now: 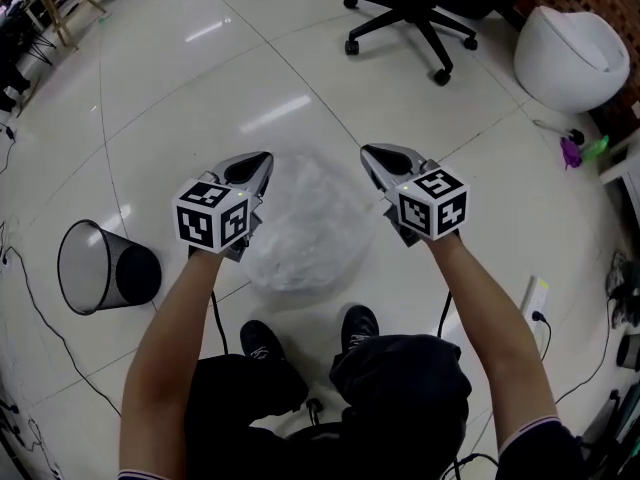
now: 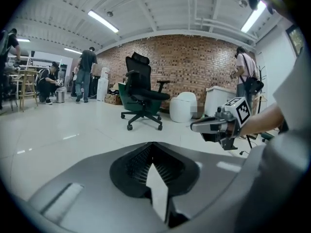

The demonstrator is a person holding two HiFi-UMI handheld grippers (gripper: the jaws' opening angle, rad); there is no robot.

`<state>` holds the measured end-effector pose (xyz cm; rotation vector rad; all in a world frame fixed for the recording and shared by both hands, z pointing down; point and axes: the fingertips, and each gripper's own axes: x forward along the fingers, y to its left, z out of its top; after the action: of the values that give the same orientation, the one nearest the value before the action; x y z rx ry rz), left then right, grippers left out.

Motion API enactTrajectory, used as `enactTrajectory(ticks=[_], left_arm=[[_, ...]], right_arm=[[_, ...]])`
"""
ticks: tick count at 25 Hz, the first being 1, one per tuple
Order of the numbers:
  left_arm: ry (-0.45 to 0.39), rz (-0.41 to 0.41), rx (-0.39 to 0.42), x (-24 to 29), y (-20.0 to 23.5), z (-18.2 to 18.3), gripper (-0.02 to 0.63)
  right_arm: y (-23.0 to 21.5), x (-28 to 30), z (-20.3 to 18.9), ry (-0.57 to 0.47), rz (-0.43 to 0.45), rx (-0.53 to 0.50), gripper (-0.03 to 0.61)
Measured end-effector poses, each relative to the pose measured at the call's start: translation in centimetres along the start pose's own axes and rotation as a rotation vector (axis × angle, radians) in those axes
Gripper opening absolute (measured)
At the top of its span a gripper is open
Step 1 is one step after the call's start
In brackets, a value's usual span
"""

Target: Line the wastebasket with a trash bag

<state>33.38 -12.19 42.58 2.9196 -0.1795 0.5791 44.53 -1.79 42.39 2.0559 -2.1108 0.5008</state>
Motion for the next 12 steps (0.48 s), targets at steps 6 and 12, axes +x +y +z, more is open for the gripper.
enactTrajectory(ticks=[6, 12], left_arm=[[0.066, -0.008, 0.007, 4.8, 3.7, -3.3, 0.011], [0.15, -0.013, 0.042, 9.1, 6.5, -6.9, 0.011]], right_arm=[[-3.2, 3.7, -5.5, 0.074, -0.037, 0.042, 0.002], [-5.5, 6.2, -10.4, 0.133, -0.07, 0.111, 0.008]])
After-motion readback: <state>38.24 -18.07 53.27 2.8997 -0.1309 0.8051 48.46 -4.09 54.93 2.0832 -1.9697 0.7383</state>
